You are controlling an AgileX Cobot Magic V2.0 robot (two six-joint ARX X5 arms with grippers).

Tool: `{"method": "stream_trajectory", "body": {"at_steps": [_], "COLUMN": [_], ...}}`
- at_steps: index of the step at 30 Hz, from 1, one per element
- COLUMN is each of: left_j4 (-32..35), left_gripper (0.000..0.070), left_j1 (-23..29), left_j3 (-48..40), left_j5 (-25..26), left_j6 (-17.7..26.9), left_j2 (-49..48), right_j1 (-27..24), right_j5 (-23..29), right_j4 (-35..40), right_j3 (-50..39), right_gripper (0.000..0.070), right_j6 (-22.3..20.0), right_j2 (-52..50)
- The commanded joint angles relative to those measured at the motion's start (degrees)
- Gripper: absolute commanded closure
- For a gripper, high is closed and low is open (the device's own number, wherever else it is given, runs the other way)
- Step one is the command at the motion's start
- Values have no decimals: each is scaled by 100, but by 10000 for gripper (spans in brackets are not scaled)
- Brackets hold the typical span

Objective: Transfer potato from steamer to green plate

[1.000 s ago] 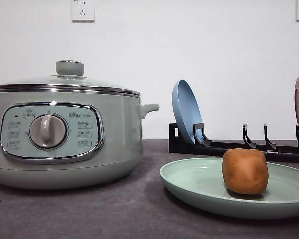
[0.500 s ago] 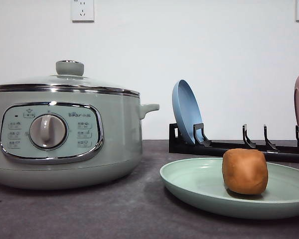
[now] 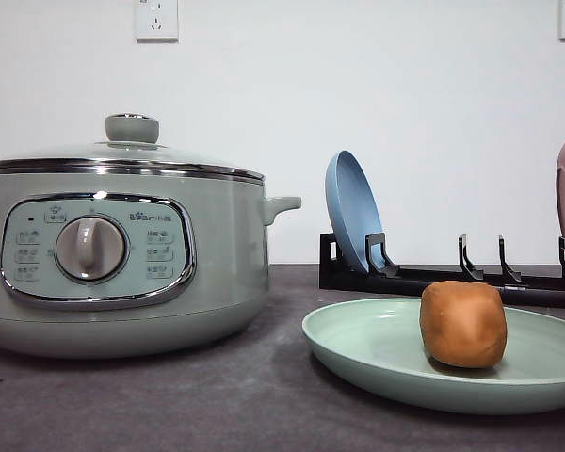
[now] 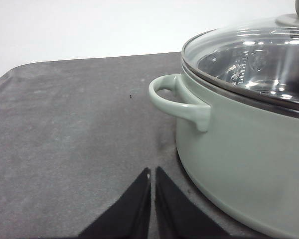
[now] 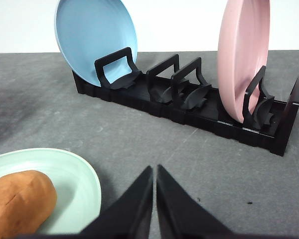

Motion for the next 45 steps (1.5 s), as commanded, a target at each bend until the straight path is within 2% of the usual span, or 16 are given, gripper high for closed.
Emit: {"method": "stream_trajectory", "body": {"at_steps": [1,45], "left_j4": [-46,-46], "left_gripper": [691,691], "left_j1": [13,13], "left_j3": [-118,-118], "left_j5": [0,0], "left_j6": [-26,-26], "left_j2": [-6,-4], "right_j1": [-7,-7], "right_j5": [-2,-3], "right_j4": [-4,-4], "right_j3": [-31,-31], "right_gripper": [700,700], "right_j6": [-15,-15], "right_j2": [-17,-15]}}
